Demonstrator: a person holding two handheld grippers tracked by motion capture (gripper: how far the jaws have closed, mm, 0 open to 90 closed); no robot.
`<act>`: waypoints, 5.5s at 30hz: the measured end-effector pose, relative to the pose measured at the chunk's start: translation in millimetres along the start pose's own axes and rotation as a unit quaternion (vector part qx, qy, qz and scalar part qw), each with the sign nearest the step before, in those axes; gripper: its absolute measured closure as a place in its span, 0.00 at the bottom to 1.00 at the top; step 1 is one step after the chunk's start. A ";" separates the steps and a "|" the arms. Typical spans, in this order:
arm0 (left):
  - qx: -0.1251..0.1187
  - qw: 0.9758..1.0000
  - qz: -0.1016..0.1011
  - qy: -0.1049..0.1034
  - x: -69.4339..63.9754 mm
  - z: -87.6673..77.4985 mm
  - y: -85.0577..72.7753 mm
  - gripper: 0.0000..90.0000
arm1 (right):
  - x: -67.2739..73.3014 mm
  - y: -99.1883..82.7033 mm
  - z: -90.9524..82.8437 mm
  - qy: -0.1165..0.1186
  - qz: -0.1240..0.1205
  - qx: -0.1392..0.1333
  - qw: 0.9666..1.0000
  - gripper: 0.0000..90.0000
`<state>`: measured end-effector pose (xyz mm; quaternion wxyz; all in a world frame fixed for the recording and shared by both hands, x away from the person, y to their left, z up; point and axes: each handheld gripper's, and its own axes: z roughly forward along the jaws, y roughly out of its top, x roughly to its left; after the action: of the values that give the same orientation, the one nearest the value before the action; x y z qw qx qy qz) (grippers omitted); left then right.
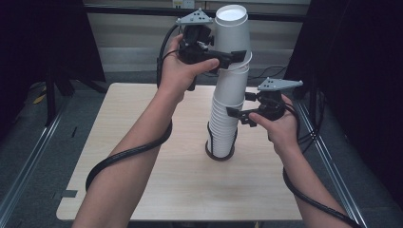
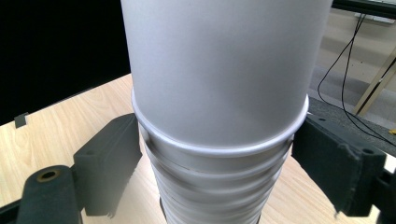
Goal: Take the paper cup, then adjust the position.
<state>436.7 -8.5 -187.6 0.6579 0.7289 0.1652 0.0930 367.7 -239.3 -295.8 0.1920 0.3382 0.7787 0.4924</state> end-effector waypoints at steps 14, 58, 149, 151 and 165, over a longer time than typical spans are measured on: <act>-0.002 1.000 -0.007 0.013 10.2 -23.8 -5.5 0.20 | 0.3 -0.1 0.7 -0.002 -0.003 0.003 1.000 0.17; 0.061 0.996 -0.023 0.061 41.2 -97.5 -92.8 0.19 | -1.3 -19.0 -2.5 0.005 -0.015 0.022 1.000 0.16; 0.278 0.960 0.021 -0.018 1.3 -109.6 -210.8 0.20 | 32.1 -95.0 3.0 0.088 -0.039 0.082 0.992 0.18; 0.283 0.959 0.026 -0.022 -0.4 -108.3 -212.4 0.20 | 33.8 -95.8 4.4 0.091 -0.040 0.089 0.991 0.18; 0.312 0.949 0.037 -0.029 -6.1 -105.3 -222.3 0.20 | 50.0 -98.6 17.8 0.119 -0.070 0.116 0.984 0.18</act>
<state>367.5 104.8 -394.7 0.3978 0.9059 0.1396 0.0401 310.9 -220.4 -390.3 0.0912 0.2414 0.8696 0.4210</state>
